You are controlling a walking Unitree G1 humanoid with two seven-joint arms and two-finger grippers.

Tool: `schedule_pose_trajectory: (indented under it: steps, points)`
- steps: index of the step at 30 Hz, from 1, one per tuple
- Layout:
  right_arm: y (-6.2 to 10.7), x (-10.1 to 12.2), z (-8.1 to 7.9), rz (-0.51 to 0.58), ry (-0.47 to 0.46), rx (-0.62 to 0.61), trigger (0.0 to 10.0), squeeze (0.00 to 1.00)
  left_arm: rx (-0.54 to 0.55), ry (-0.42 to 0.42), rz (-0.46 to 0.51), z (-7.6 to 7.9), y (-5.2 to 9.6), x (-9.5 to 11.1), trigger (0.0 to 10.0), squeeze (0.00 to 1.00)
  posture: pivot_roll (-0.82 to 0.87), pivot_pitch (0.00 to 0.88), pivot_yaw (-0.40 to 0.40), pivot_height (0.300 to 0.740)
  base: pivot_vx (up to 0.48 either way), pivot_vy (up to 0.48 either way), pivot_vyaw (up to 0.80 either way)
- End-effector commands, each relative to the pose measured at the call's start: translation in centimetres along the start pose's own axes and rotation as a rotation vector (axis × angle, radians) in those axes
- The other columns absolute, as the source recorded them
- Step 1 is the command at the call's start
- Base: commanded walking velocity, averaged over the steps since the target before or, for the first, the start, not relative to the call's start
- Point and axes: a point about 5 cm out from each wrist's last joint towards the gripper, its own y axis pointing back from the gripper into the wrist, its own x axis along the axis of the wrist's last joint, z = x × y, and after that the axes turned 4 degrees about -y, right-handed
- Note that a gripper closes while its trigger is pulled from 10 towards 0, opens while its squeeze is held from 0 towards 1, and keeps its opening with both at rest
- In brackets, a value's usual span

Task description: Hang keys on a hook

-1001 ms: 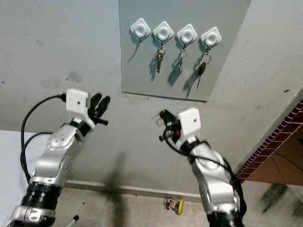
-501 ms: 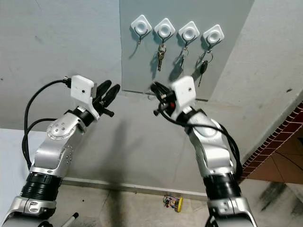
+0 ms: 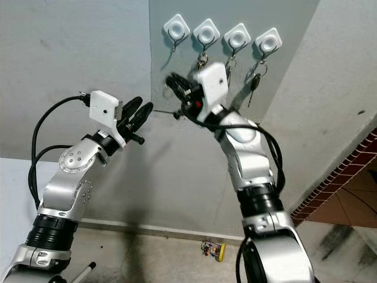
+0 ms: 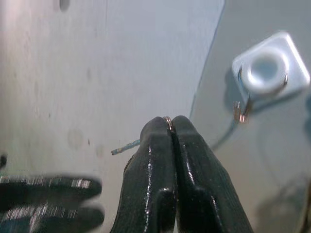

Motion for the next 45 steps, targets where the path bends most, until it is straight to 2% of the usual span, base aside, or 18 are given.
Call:
schedule_pose_trajectory:
  steps: [1,9,29,40,45]
  points:
    - [-0.2,0.5,0.4,0.033,-0.009,-0.006,10.0,0.00,-0.019,-0.017,0.021,0.3,-0.4,0.8,10.0,0.00,-0.06,0.038,-0.082,0.740,0.000,0.000,0.00]
    - [-1.6,2.0,0.6,0.079,0.001,0.054,10.0,0.00,-0.035,-0.015,0.013,0.7,-0.4,0.7,10.0,0.00,-0.06,0.030,-0.083,0.740,0.000,0.000,0.00]
    - [-3.7,4.0,1.7,0.162,-0.003,0.008,10.0,0.00,-0.036,-0.019,0.007,0.9,-0.3,0.7,10.0,0.00,-0.04,0.037,-0.087,0.740,0.000,0.000,0.00]
    - [-4.0,4.3,2.6,0.160,-0.027,-0.017,10.0,0.00,-0.026,-0.018,0.007,0.8,-0.2,0.7,10.0,0.00,-0.04,0.045,-0.092,0.740,0.000,0.000,0.00]
    - [-3.5,4.3,3.5,0.157,-0.029,-0.037,10.0,0.00,-0.024,-0.018,0.006,0.8,-0.2,0.8,10.0,0.00,-0.04,0.048,-0.092,0.740,0.000,0.000,0.00]
